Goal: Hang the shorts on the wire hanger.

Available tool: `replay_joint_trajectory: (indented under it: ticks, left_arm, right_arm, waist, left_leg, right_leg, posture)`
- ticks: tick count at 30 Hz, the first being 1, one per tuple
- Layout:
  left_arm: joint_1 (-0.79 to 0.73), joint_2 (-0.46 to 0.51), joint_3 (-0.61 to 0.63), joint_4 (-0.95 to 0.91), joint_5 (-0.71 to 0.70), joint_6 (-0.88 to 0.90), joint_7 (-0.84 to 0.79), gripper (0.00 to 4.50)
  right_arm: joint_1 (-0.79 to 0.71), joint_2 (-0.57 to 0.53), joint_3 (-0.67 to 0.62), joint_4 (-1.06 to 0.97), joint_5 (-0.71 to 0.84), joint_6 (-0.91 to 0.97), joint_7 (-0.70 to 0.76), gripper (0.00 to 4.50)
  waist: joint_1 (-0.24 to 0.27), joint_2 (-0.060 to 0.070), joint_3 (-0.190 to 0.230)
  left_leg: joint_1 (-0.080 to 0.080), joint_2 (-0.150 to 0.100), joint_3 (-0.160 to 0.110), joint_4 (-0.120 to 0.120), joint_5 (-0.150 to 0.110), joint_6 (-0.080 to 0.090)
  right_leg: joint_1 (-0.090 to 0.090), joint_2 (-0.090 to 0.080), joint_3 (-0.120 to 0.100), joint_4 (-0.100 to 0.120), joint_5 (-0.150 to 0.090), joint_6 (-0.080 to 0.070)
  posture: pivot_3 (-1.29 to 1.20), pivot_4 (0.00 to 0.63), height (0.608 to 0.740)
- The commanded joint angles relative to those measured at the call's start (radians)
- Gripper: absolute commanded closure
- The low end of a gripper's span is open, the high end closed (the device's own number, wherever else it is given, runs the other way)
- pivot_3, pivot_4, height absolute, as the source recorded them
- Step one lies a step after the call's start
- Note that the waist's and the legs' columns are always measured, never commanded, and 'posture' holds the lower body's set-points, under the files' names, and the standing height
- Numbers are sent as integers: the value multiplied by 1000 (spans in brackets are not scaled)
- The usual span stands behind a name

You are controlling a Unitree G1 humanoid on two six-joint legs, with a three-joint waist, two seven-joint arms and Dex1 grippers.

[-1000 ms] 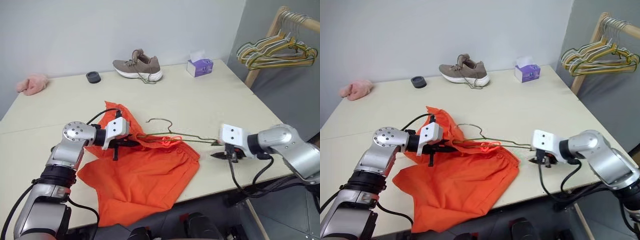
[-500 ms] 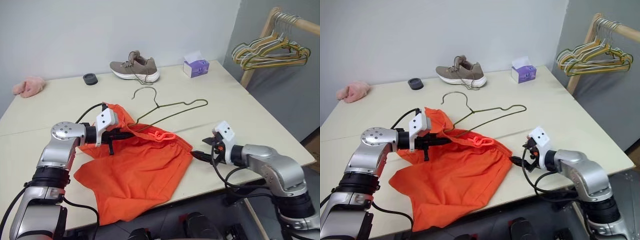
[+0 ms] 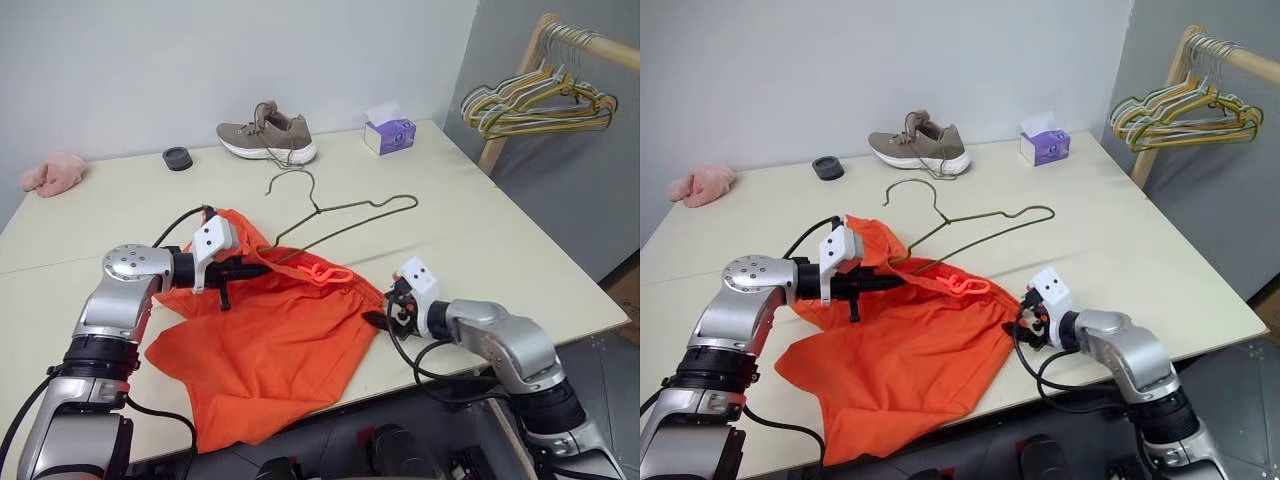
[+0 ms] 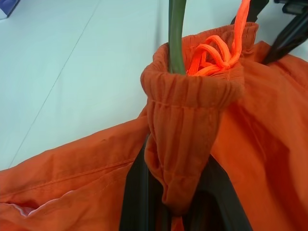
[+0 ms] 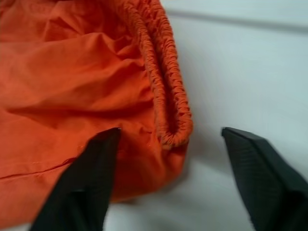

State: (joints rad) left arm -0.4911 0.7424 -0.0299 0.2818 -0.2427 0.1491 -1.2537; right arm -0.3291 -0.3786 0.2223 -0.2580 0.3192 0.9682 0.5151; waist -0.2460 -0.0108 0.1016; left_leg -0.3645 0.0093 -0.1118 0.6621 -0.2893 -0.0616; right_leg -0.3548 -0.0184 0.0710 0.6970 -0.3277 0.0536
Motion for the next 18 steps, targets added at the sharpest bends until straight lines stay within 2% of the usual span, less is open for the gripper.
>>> replay_joint_trajectory:
  ticks: [1, 7, 13, 18]
  left_arm:
    - [-4, 15, 47, -49, -37, 20, 12, 4500]
    - [30, 17, 78, -117, -94, 103, 23, 4500]
    - [97, 83, 100, -239, -173, 219, -40, 4500]
    - [162, 209, 108, -283, -202, 250, -151, 4500]
  right_arm:
    - [-5, 16, 7, -8, -19, -51, -16, 2377]
    - [-14, 5, -29, 29, -47, -108, -26, 4484]
    - [-53, -104, -91, 107, -44, -162, 39, 4484]
    - [-103, -231, -148, 186, -27, -186, 133, 4484]
  waist:
    - [0, 0, 0]
    - [0, 0, 0]
    - [-1, 0, 0]
    - [-1, 0, 0]
  left_leg:
    - [0, 0, 0, 0, 0, 0]
    - [0, 0, 0, 0, 0, 0]
    - [0, 0, 1, 0, 0, 0]
    - [1, -1, 1, -1, 0, 0]
  right_leg:
    - [0, 0, 0, 0, 0, 0]
    - [0, 0, 0, 0, 0, 0]
    - [0, 0, 0, 0, 0, 0]
    - [0, 1, 0, 0, 0, 0]
  posture:
    - [-225, 32, 740]
    - [-224, 33, 740]
    - [-218, 33, 740]
    - [-212, 34, 740]
